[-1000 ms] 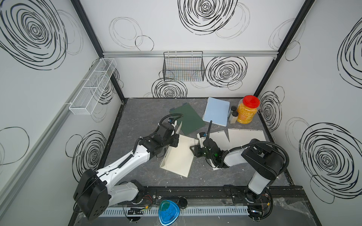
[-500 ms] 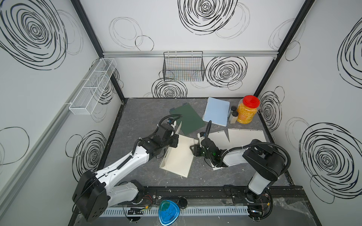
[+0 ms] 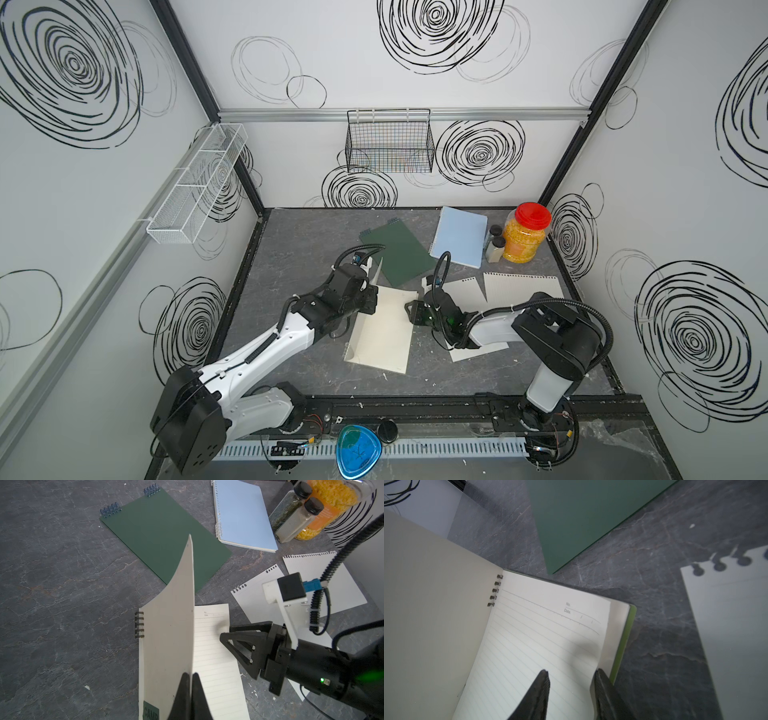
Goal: Tear off pages from different notebooks
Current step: Tear off the paper from the notebook.
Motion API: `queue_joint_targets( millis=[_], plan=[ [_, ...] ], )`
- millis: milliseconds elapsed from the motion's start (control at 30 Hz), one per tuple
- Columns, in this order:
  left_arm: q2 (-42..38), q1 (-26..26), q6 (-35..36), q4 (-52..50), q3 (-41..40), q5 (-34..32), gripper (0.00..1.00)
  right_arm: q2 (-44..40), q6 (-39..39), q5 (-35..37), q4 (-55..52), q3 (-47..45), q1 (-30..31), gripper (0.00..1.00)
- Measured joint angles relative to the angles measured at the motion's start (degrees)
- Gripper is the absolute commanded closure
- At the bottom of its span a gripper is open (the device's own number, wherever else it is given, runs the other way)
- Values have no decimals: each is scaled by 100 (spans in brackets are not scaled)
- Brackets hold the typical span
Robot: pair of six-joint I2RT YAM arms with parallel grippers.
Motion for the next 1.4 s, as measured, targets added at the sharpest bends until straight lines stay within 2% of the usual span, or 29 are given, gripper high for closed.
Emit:
queue_joint_targets(
  millis=[433,600,967,1100,1233,1400],
  plan=[
    [0,-4,2,28,-15,87,100,227,-72,-96,-92,315,-151,61],
    [0,-4,2,50,-48,87,100,291,-68,-192,-79,350,-192,75],
    [0,-4,2,61,-68,83,100,308,-59,-566,131,227,-219,84],
    [0,-4,0,61,-74,83,100,234,-61,-656,210,116,-216,84],
    [0,-4,2,63,-79,83,100,210,-72,-723,225,103,-214,75],
    [0,-4,0,72,-85,83,100,286,-59,-870,426,101,-216,71]
  ],
)
